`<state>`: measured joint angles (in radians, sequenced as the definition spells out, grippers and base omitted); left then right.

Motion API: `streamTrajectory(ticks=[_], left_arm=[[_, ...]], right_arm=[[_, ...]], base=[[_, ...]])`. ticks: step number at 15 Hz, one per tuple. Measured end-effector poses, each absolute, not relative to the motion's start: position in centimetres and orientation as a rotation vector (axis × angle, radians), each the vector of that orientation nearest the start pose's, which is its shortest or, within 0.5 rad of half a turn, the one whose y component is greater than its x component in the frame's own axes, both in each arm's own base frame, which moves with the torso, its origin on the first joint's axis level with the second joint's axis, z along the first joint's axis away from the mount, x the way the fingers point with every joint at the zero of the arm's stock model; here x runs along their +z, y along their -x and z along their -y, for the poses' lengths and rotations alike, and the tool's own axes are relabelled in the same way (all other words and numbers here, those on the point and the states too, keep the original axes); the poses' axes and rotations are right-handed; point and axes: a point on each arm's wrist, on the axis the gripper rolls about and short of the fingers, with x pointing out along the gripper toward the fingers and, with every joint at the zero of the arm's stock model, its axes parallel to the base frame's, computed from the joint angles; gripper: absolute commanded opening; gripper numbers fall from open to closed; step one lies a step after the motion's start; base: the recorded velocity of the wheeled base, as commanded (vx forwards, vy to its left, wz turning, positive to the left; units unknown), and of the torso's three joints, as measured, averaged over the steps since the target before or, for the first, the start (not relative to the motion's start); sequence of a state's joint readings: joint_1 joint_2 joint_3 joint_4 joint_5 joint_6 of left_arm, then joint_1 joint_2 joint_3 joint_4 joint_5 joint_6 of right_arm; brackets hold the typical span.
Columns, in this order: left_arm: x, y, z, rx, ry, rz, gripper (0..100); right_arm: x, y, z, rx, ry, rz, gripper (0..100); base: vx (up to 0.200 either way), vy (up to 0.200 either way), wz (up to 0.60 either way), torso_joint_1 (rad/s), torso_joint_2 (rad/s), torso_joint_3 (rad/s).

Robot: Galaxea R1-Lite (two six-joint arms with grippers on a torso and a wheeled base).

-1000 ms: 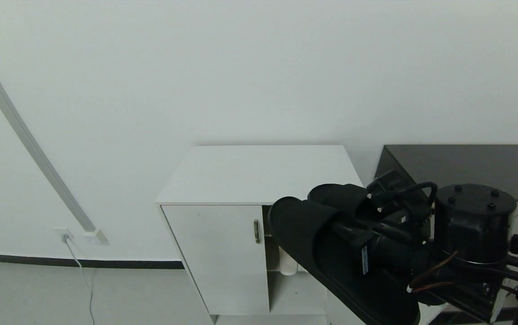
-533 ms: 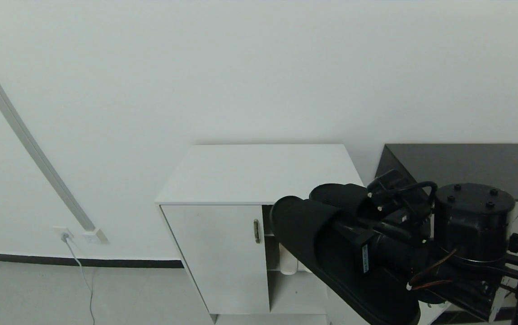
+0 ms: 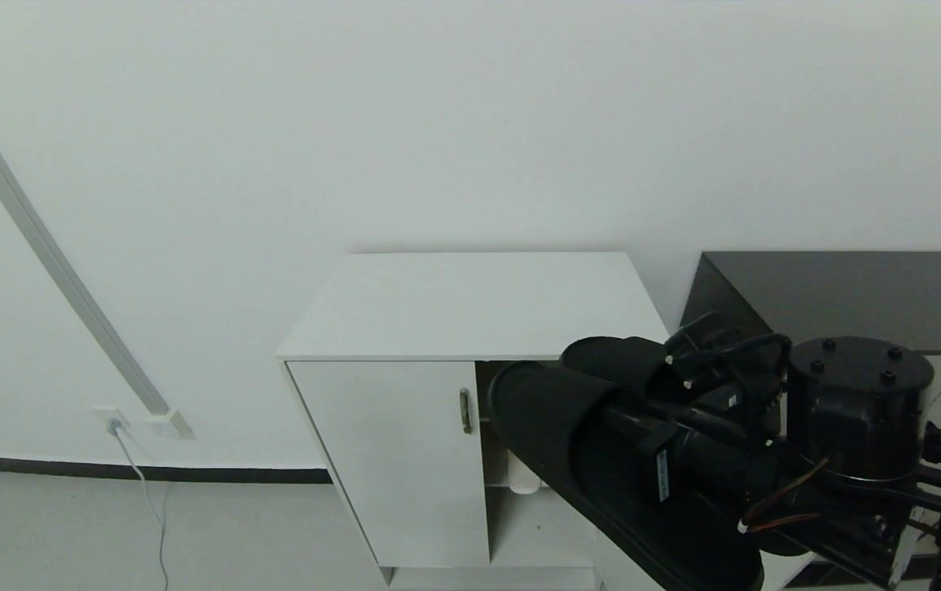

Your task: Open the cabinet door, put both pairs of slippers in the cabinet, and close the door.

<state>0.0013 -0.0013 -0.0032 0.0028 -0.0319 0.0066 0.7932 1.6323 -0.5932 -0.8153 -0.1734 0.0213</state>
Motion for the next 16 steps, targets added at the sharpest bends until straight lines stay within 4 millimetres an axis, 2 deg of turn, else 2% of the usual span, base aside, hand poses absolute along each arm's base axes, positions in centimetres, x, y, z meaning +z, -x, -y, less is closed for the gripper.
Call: streamTrajectory(ticks=[6,16], left_arm=[[7.59,2.31,0.07,-0.031,-0.006,0.001,0],[7.59,2.31,0.07,-0.031,-0.006,0.001,0]], right_arm=[[16.42,-19.37,-19.08,0.613,0.086,-0.209,0],[16.3,-19.34,-19.1,0.615,0.095,-0.211,0]], base=[[0.0,0.0,0.0,-0.172,0.39,0.22],[0.0,0.0,0.0,-0.219,0.54,0.312]])
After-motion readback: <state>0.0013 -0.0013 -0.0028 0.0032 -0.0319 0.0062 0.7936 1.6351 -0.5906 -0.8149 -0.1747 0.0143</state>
